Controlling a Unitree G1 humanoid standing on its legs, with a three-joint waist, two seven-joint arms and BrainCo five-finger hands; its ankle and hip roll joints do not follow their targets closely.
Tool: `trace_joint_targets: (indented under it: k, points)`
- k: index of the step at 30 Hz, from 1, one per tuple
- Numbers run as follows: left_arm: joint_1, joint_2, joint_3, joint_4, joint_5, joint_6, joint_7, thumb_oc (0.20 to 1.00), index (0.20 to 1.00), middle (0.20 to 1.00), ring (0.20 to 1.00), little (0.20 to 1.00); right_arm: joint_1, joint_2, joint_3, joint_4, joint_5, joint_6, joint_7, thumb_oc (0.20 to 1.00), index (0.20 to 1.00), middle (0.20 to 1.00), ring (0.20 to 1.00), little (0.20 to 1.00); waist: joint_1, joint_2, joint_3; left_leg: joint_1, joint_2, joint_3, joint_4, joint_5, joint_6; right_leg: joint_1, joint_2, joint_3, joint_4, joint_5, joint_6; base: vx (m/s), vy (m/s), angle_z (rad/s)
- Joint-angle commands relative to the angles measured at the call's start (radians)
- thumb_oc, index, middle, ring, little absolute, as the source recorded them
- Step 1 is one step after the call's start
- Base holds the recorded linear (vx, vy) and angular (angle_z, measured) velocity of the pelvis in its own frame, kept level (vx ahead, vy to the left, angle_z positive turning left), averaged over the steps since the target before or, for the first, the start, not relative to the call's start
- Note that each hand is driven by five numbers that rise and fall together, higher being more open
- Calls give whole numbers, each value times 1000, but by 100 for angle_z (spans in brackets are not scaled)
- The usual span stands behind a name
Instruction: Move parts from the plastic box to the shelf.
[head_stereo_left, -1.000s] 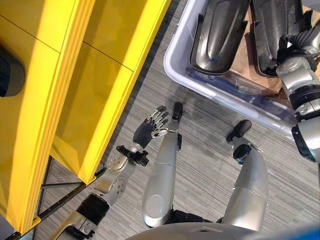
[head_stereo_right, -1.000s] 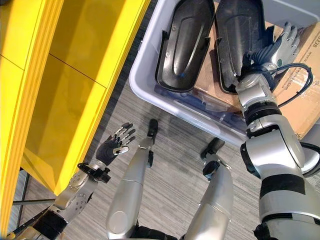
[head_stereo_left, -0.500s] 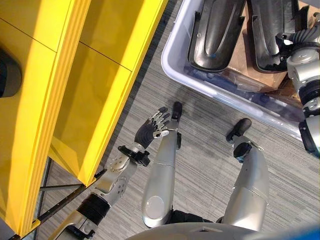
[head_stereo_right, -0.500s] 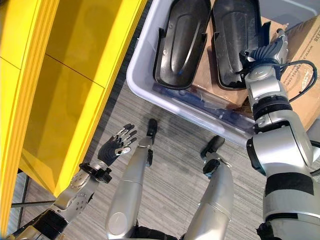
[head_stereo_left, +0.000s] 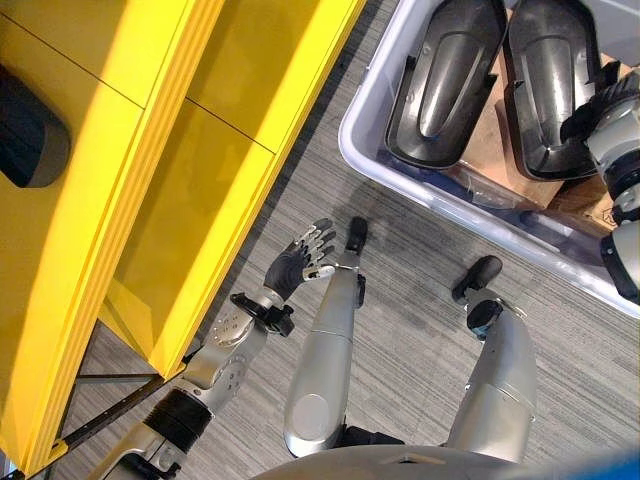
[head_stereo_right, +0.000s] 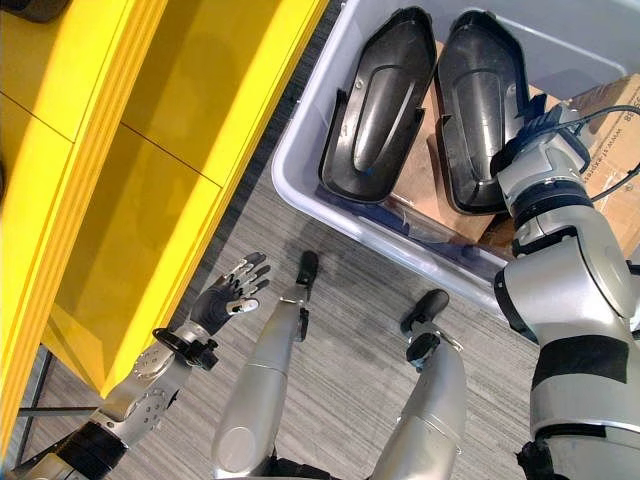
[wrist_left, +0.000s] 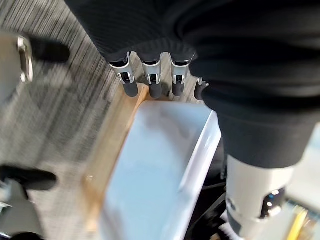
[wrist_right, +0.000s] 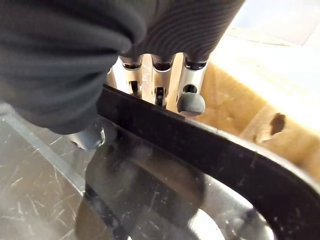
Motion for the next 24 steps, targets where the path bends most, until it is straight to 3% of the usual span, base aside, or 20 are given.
trace_joint_targets:
  k: [1,4,7,10,11,15,18,24]
  points:
    - [31,3,31,-94,-99,-44,-32,1000,1000,1000,1000,1000,103,-53,6,39,29,74,53,200,200,200,200,200,3,63,64,-20,5,78,-51,-4,72,75,54,13,107,-143,3,0,0,0]
    - [23,-6,39,-104,-112,-37,-18,1000,1000,1000,1000,1000,116,-42,-13,48,48,56,18,200,200,200,200,200,4,67,64,-12,1,78,-54,-4,73,79,52,15,105,-139,5,0,0,0]
    - [19,-13,45,-98,-102,-34,-27,1000,1000,1000,1000,1000,132,-35,-33,55,133,-14,-22,200,200,200,200,200,5,70,64,2,-2,78,-63,-4,76,94,52,14,88,-133,9,-12,-11,0]
    - [22,-10,52,-90,-95,-30,-28,1000,1000,1000,1000,1000,143,-22,-67,3,216,-163,-130,200,200,200,200,200,0,64,64,33,2,83,-91,1,75,124,60,16,45,-117,16,-50,-46,-3]
    - [29,-16,59,-81,-94,-33,-33,1000,1000,1000,1000,1000,149,-10,-87,-52,244,-263,-225,200,200,200,200,200,-7,58,64,60,8,91,-113,7,72,148,65,16,14,-105,22,-52,-36,-14]
    - [57,-32,87,-57,-130,-51,-47,1000,1000,1000,1000,1000,196,-4,-149,-212,249,-466,-388,200,200,200,200,200,-32,39,64,127,22,116,-161,16,64,204,78,18,-56,-84,33,-49,12,-18]
    - [90,-79,122,-37,-156,-59,-95,1000,1000,1000,1000,1000,331,10,-280,-439,156,-558,-523,200,200,200,200,200,-76,21,64,235,34,151,-213,20,56,286,92,31,-137,-59,48,-30,99,-46]
    - [103,-105,142,-2,-172,-90,-116,1000,1000,1000,1000,1000,456,59,-400,-640,6,-595,-657,200,200,200,200,200,-115,10,64,381,48,194,-271,23,48,404,88,43,-220,-34,61,-4,82,-24]
